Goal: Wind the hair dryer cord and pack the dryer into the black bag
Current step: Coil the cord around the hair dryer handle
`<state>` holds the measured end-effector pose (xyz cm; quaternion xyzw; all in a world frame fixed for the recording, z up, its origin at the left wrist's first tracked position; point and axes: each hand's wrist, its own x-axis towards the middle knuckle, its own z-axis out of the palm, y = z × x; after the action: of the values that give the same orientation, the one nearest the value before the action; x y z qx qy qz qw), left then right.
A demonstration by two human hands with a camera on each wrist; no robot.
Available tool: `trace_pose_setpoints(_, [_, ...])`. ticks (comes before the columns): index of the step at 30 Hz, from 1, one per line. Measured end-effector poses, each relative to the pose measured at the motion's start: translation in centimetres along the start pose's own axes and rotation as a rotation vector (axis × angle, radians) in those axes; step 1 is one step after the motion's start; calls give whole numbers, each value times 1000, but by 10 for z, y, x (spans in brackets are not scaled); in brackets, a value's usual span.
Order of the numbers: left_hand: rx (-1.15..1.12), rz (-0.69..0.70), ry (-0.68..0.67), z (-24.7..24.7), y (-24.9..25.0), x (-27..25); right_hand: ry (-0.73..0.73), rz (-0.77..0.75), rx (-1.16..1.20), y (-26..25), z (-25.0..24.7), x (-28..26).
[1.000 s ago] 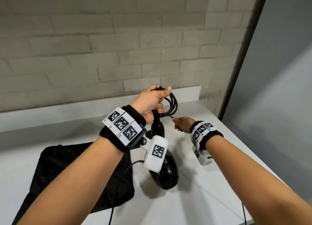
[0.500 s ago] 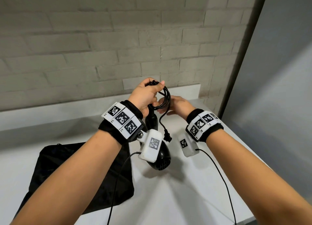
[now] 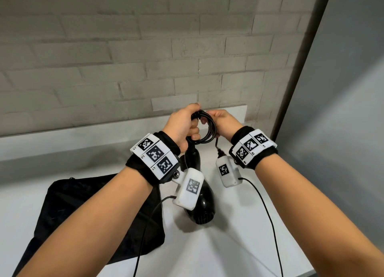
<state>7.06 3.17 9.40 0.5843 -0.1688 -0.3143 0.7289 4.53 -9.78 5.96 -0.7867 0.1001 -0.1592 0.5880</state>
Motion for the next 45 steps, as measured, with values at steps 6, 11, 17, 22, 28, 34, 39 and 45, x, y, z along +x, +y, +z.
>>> trace_pose_setpoints(6, [94, 9, 19, 6, -7, 1, 94, -114, -240, -23, -17, -6])
trace_pose_setpoints(11, [178, 40, 73, 10, -13, 6, 177, -225, -224, -30, -17, -8])
trace_pose_setpoints(17, [81, 99, 193, 4, -4, 13, 128, -360, -88, -29, 2, -12])
trace_pose_setpoints(22, [36, 65, 219, -3, 3, 15, 99, -374, -88, -18, 18, -16])
trace_pose_setpoints(28, [58, 24, 218, -10, -3, 18, 34, -439, -290, -13, 18, -17])
trace_pose_setpoints(34, [-108, 55, 329, -23, 4, 21, 89, -340, -403, 5, 0, -12])
trace_pose_setpoints(39, [-185, 69, 335, -28, 7, 21, 60, -123, -536, 29, -8, 0])
trace_pose_setpoints(45, [-220, 77, 323, -31, 12, 21, 236, -82, -500, 39, -10, 1])
